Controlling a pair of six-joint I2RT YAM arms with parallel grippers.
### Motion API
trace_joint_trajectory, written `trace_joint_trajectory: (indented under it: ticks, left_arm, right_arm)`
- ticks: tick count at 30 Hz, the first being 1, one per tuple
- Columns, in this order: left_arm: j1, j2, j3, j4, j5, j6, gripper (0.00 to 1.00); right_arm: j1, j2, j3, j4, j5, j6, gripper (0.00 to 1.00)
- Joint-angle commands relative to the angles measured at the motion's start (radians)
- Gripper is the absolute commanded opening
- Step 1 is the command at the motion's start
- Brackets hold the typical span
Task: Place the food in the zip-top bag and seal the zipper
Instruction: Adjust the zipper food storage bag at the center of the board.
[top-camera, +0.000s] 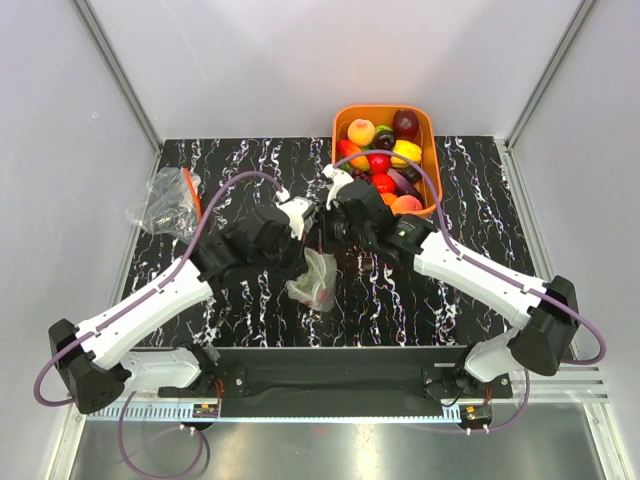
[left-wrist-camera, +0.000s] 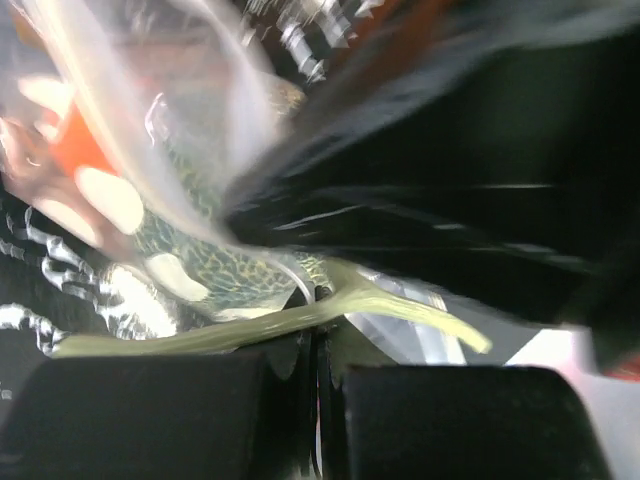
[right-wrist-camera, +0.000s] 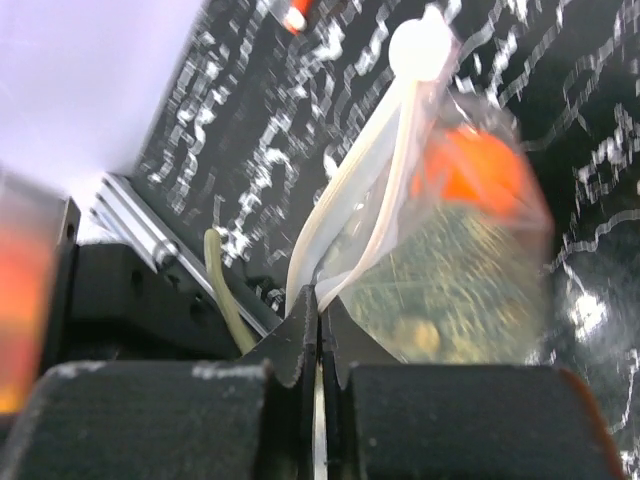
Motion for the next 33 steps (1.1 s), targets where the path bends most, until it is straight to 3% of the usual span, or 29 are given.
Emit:
trace_joint_trajectory:
  ticks: [1, 7, 14, 21, 22, 27, 28, 33]
  left_arm:
    - [-0.005, -0.006, -0.039, 0.077, -0.119, -0.038, 0.00]
    - [-0.001, -0.026, -0.022, 0.019, -0.242, -0.038, 0.00]
    - [0.033, -0.066, -0.009, -0.019, -0.240, -0.026, 0.01]
    - [0.042, -0.057, 0.068, -0.050, -0.213, 0.029, 0.26]
    - [0.042, -0.058, 0.082, -0.046, -0.176, 0.046, 0.35]
    - [0.025, -0.075, 0.090, 0.002, -0.009, 0.071, 0.43]
    - [0.022, -0.072, 0.085, 0.013, 0.002, 0.076, 0.49]
    - [0.001, -0.068, 0.091, 0.011, -0.027, 0.076, 0.58]
  right_arm:
    - [0.000, -0.020, -0.036, 0.069, -0.026, 0.028, 0.00]
    - [-0.002, -0.113, -0.120, 0.011, 0.065, 0.029, 0.00]
    - [0.000, -0.199, -0.134, -0.092, 0.119, 0.017, 0.00]
    - [0.000, -0.218, -0.152, -0.095, 0.099, 0.034, 0.00]
    - [0.000, -0.221, -0.154, -0.094, 0.073, 0.038, 0.00]
    - [0.000, -0.228, -0.137, -0.095, 0.071, 0.049, 0.00]
    - [0.001, -0.230, -0.135, -0.094, 0.073, 0.052, 0.00]
    - [0.000, -0.233, -0.128, -0.098, 0.076, 0.058, 0.00]
